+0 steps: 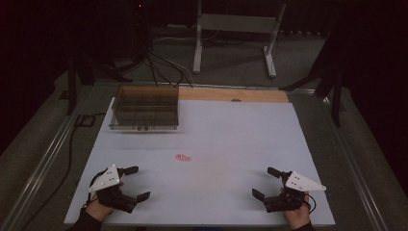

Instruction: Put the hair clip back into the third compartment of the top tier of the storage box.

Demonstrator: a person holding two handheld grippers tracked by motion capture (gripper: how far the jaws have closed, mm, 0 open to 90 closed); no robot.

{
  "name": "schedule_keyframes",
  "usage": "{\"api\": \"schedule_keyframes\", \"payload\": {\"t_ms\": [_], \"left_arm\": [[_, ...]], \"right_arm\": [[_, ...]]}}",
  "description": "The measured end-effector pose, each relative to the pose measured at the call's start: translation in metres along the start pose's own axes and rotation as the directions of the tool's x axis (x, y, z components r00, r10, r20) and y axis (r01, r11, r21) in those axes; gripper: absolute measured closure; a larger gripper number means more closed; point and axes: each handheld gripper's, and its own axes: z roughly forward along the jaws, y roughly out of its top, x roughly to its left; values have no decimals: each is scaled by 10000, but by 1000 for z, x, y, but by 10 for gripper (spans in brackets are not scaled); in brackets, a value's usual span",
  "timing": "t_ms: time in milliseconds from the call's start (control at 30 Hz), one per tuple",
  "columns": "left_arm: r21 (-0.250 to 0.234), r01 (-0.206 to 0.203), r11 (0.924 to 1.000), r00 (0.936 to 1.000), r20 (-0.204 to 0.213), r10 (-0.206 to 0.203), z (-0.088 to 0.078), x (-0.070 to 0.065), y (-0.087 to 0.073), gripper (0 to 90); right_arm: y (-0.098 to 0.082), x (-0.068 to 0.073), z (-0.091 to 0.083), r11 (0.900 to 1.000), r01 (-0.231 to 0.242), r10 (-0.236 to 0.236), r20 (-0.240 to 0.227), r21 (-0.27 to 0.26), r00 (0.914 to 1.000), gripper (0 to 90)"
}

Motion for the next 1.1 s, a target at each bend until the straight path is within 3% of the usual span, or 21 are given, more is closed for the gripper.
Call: {"api": "schedule_keyframes", "payload": {"t_ms": [433,567,800,1000,1100], "left_arm": [[276,-85,9996,9999,68,83,1,-3,0,5],[347,-204,9992,9997,104,201,-1,-5,-1,5],[95,-46,9999,10000,59,46,-9,-2,1,5],[-22,18,10000,9998,218,-17,-11,4,2,5],[161,-37,9999,9997,259,33,-9,3,1,5]], "right_arm": [[-4,-5,0,9995,-298,299,-39,145,9995,0],[-1,-2,-2,9998,-111,112,-94,150,9999,0],[2,2,1,9997,185,-184,-71,132,9998,0],[3,3,3,9999,76,-75,-126,73,9999,0],[3,5,3,9999,134,-132,-171,62,9998,0]]}}
